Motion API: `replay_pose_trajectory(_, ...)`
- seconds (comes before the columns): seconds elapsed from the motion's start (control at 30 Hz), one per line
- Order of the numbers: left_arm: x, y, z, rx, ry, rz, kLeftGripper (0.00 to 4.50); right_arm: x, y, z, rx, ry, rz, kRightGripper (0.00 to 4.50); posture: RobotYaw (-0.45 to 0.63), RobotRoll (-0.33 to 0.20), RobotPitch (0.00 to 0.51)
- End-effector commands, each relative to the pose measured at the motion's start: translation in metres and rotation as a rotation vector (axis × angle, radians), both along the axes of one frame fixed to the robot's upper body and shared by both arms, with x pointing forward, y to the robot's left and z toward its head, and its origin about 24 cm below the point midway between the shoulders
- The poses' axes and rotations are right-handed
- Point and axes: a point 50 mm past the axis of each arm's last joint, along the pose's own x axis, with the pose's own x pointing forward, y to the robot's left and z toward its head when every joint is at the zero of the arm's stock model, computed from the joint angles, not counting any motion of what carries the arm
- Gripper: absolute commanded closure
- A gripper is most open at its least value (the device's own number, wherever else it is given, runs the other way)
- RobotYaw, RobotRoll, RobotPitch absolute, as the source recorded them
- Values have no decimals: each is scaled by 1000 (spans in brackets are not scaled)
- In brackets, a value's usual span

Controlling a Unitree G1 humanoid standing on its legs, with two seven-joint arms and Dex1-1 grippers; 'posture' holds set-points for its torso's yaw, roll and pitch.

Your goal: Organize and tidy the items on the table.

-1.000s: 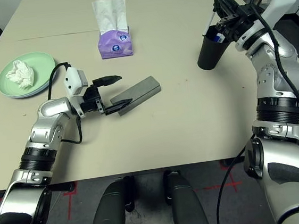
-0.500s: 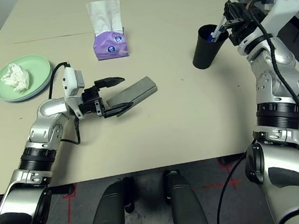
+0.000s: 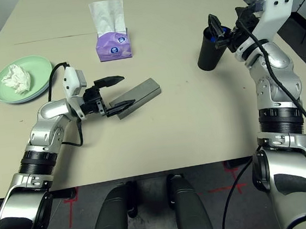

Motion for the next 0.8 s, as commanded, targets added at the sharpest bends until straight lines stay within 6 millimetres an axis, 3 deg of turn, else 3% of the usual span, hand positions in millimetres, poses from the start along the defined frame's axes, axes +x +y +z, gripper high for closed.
replay_pose_trajectory(0.03,1,2,0,-29,-11,66,0,-8,13,4,-48,-63,126,47,3,0,144)
replay_pose_trajectory(0.17,8,8,6,-116,-24,248,0,-13,41,-12,-78,-80,231,47,5,0,140)
replay_pose_trajectory(0.4,15,33,18,-362,-120,727,0,-25,62,-57,79,-65,119,47,42,0,138)
replay_pose_trajectory(0.53,9,57,14,-431,-170,973,0,-39,54,-94,133,-8,-53,47,57,0,138)
replay_pose_trajectory(0.6,6,67,9,-412,-182,1049,0,-43,40,-108,141,31,-155,47,59,0,139)
replay_pose_trajectory(0.8,-8,94,-5,-369,-196,1122,0,-40,11,-110,116,23,-193,47,54,0,141)
